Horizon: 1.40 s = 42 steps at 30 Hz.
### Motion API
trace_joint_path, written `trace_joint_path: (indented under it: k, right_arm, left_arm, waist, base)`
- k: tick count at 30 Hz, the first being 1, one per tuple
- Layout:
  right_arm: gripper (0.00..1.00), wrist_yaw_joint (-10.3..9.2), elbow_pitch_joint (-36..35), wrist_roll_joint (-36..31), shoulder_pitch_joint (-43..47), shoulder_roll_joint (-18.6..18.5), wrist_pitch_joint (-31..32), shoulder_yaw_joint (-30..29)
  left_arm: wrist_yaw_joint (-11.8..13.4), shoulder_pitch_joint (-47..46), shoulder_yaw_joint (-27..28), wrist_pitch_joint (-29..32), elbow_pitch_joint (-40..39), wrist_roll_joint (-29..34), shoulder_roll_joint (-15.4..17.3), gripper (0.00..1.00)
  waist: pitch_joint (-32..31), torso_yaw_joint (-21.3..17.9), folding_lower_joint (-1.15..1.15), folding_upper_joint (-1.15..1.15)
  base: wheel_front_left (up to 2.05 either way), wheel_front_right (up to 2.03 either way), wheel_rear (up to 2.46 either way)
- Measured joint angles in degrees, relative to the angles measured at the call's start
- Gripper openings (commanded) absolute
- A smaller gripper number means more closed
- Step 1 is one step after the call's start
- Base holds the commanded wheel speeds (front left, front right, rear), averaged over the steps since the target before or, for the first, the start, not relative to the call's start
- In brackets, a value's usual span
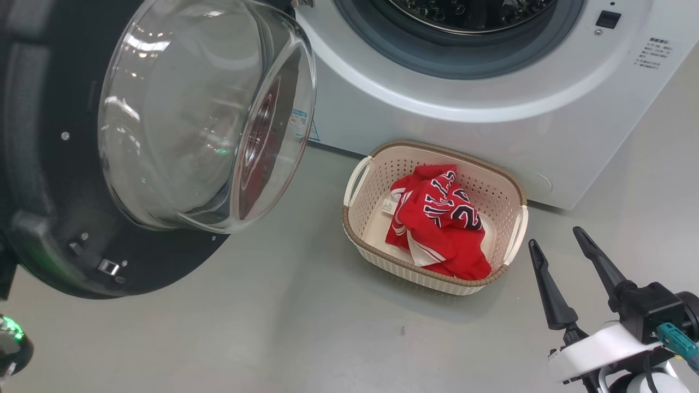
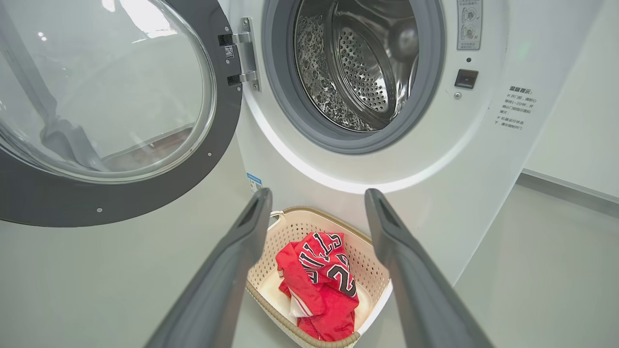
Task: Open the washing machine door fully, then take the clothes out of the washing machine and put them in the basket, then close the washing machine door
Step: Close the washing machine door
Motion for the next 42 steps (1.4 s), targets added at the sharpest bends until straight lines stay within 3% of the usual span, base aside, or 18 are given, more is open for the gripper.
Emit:
trace_joint_path:
  k: [16, 29, 42]
  right_arm:
    - [1.00, -0.09, 0.0, 0.1, -0.9, 0.6, -0.1, 0.3]
    - [1.00, -0.09, 0.5, 0.3, -1.9, 1.4, -1.2, 0.8]
    - [1.00, -0.05, 2.6, 0.6, -3.4, 3.5, -3.2, 2.2]
  left_arm:
    - [-3.6, 2.2, -2.8, 8.8, -3.7, -2.5, -2.8, 0.00]
    - [-4.2, 4.1, -6.7, 14.3, -10.3, -2.5, -5.5, 0.00]
    - [-4.2, 5.6, -10.1, 17.1, -14.5, -1.4, -8.5, 0.00]
  waist:
    - [0.0, -1.2, 0.00, 0.00]
    - [0.0, -3.7, 0.00, 0.00]
    - [-0.4, -8.6, 0.00, 0.00]
  base:
    - [0.00, 0.00, 0.00]
    - [0.00, 0.00, 0.00]
    - [0.00, 0.00, 0.00]
